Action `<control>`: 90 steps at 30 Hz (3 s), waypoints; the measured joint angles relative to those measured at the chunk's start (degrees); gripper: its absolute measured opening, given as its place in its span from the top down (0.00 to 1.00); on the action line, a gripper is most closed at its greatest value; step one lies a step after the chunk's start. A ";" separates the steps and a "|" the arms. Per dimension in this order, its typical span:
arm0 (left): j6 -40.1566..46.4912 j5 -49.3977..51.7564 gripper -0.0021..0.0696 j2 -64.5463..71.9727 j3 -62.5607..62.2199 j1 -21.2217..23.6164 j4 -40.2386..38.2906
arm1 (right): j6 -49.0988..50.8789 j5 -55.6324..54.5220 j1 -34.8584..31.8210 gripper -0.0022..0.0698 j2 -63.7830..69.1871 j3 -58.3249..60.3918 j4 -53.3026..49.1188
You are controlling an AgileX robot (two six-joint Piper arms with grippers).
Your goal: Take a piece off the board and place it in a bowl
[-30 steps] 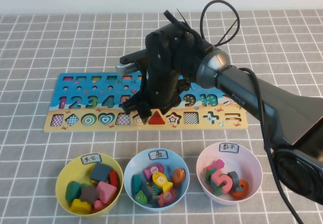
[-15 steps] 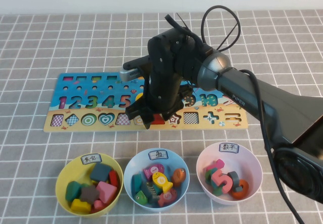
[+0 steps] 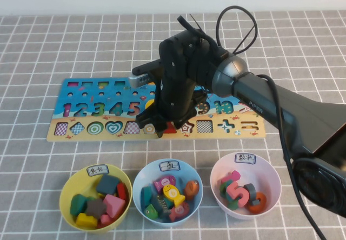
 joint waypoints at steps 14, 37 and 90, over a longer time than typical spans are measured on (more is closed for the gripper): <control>0.00 0.00 0.98 0.00 0.00 0.00 0.00 | -0.04 0.00 0.00 0.56 0.07 0.00 0.63; 0.00 0.00 0.98 0.00 0.00 0.00 0.00 | -0.04 0.00 0.00 0.60 0.07 0.00 0.63; 0.00 0.00 0.98 0.00 0.00 0.02 0.00 | 5.12 0.00 11.59 0.60 -35.03 32.88 3.60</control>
